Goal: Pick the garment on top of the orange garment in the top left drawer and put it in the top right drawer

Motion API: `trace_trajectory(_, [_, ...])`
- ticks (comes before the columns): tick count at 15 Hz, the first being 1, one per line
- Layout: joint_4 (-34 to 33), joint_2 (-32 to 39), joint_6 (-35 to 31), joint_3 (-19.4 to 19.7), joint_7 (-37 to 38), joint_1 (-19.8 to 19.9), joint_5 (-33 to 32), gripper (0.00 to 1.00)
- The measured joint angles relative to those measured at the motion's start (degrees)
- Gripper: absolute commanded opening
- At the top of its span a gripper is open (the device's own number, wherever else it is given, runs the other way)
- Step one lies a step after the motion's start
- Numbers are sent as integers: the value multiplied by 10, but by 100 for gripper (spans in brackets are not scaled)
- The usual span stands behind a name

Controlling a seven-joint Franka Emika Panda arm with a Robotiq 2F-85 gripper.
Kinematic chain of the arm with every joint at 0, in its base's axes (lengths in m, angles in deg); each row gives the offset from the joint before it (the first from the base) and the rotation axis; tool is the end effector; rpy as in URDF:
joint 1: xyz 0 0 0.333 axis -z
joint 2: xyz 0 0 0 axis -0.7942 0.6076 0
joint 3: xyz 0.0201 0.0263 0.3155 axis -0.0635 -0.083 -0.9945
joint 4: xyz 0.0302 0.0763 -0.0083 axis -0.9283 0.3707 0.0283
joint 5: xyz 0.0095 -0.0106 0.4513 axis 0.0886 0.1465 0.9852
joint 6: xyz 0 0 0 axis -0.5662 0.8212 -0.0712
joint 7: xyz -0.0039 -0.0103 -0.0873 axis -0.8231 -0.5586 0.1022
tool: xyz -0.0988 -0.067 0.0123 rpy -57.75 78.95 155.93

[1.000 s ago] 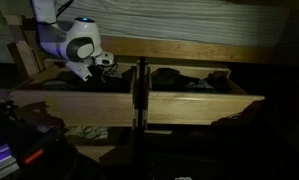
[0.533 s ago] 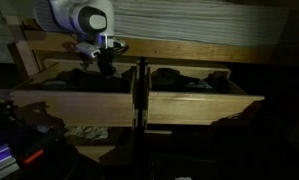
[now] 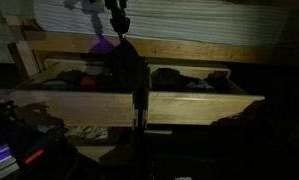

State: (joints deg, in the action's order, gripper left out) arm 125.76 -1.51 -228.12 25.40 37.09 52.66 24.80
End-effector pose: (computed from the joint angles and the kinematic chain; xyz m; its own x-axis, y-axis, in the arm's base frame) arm 0.5762 -0.1003 0.2848 0.8874 -0.4337 0.1563 -0.4482 -0.8910 0.0724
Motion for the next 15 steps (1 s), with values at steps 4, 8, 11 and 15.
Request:
trace_trajectory(4, [1, -111, 40, 16, 10, 44, -34, 1])
trace_trajectory(8, [-5, -193, 49, 40, -28, 116, -37, 1])
trace_trajectory(11, [-32, -219, 36, 78, -85, 162, -34, 1])
trace_trajectory(15, [-59, -210, -70, 138, -188, 178, 27, 1])
